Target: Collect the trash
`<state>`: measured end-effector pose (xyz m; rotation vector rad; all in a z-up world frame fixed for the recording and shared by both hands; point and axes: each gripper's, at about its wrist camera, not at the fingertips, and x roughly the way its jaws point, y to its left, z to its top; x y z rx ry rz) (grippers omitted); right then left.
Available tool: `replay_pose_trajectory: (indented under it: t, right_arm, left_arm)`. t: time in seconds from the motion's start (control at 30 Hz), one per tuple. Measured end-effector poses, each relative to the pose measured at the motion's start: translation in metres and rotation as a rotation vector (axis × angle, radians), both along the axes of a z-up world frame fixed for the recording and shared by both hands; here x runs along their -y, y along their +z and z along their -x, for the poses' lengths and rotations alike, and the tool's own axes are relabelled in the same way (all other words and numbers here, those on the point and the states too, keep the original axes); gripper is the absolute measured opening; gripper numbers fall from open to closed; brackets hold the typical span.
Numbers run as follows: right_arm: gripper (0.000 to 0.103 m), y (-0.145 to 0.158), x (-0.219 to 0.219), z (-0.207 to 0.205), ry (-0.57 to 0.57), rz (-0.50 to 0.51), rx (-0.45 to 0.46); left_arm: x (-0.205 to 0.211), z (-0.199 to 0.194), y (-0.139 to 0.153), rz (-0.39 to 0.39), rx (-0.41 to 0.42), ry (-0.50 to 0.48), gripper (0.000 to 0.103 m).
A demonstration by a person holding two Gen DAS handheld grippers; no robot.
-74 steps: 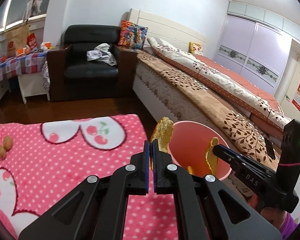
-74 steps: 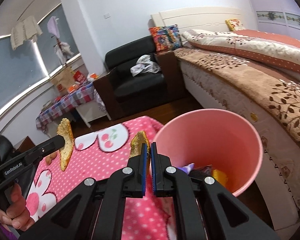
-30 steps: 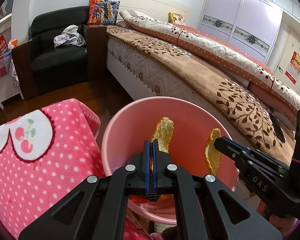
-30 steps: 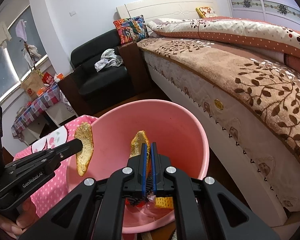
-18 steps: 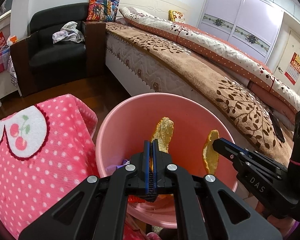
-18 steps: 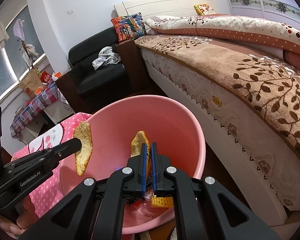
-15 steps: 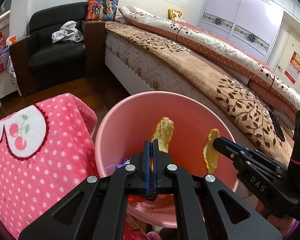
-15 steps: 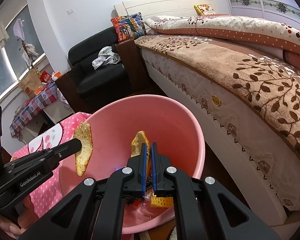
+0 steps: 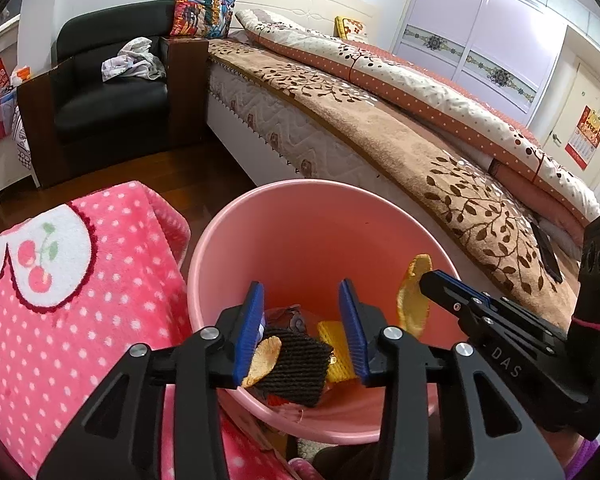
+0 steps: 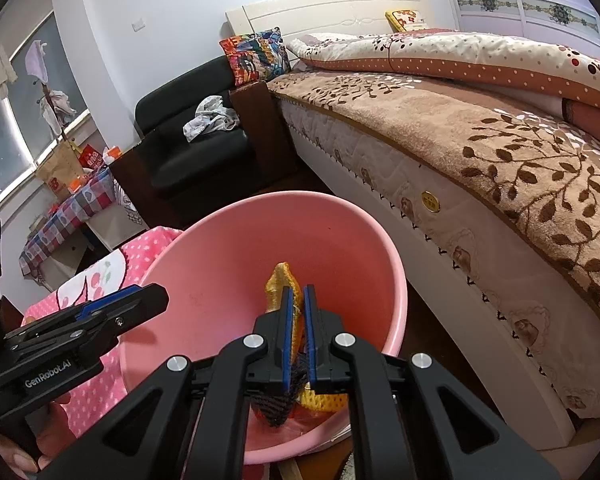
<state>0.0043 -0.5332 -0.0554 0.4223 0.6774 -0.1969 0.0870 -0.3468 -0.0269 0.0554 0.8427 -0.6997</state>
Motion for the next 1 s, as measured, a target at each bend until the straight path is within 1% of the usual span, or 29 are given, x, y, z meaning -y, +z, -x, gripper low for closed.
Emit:
replay_pose_trajectory:
  t: [0.03, 0.1, 0.2, 0.4, 0.57, 1.0]
  right_arm:
    - [0.01, 0.001, 0.0, 0.001, 0.0, -0.002, 0.005]
    - [0.019, 0.003, -0.001, 0.003, -0.002, -0.005, 0.013]
    - [0.025, 0.008, -0.004, 0.006, 0.001, 0.001, 0.023]
    - [0.033, 0.018, -0.013, 0.013, 0.005, 0.019, 0.042]
    - [0.036, 0.026, -0.023, 0.022, 0.015, 0.031, 0.058]
    - [0.037, 0.045, -0.052, 0.045, 0.038, 0.052, 0.092]
  left_arm:
    - [-0.001, 0.001, 0.001, 0.001, 0.002, 0.0, 0.04]
    - [-0.003, 0.003, 0.004, 0.002, 0.008, 0.001, 0.04]
    - [-0.007, 0.006, 0.007, 0.006, 0.012, 0.004, 0.04]
    - [-0.016, 0.014, 0.016, 0.015, 0.038, 0.023, 0.04]
    - [-0.025, 0.022, 0.026, 0.025, 0.064, 0.039, 0.04]
    - [-0.046, 0.042, 0.049, 0.05, 0.121, 0.058, 0.04]
